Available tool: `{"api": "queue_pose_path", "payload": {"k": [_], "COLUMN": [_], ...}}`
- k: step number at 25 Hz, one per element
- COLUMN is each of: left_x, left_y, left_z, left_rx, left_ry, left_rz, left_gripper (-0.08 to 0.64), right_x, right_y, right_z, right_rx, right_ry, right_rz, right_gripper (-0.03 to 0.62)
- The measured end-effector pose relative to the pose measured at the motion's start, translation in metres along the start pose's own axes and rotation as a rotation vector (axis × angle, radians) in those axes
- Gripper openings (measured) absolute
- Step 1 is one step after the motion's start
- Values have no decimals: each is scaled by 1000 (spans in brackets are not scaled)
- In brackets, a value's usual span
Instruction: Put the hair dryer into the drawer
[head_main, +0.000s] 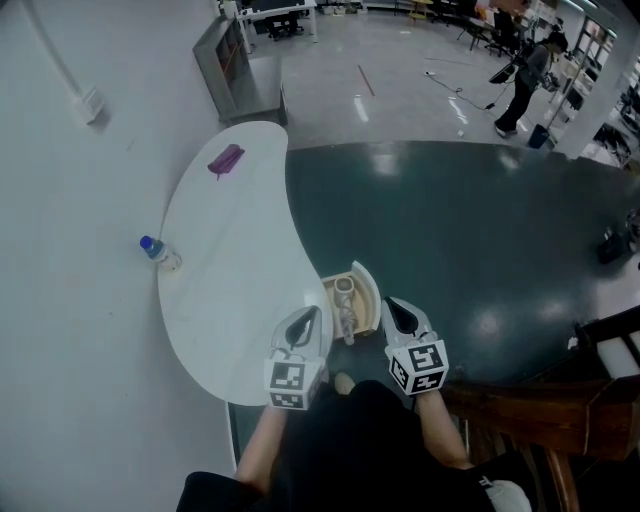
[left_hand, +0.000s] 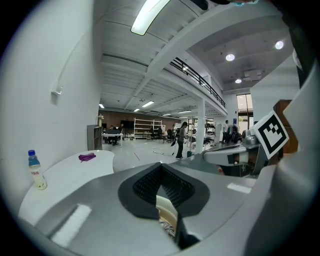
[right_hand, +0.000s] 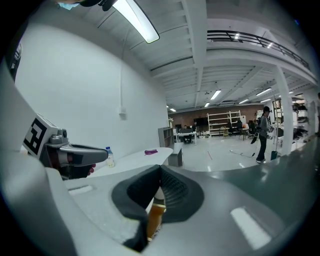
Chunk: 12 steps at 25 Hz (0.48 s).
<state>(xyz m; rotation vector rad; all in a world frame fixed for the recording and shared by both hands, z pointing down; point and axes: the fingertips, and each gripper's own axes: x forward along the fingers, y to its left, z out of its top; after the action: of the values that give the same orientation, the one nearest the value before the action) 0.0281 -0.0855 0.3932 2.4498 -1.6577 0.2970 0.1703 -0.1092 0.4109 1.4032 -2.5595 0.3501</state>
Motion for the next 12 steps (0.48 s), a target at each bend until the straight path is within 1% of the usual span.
{"api": "queue_pose_path", "payload": {"k": [12], "left_x": [2], "left_y": [-3], "left_z": [-4], "left_rx": [-4], "left_ry": [5], "left_rz": [0], "left_gripper": [8], "right_x": [-1], "right_y": [0], "right_z": [-6], "right_rx": [3], "right_ry": [8], "right_rz": [8], "right_gripper": [3]}}
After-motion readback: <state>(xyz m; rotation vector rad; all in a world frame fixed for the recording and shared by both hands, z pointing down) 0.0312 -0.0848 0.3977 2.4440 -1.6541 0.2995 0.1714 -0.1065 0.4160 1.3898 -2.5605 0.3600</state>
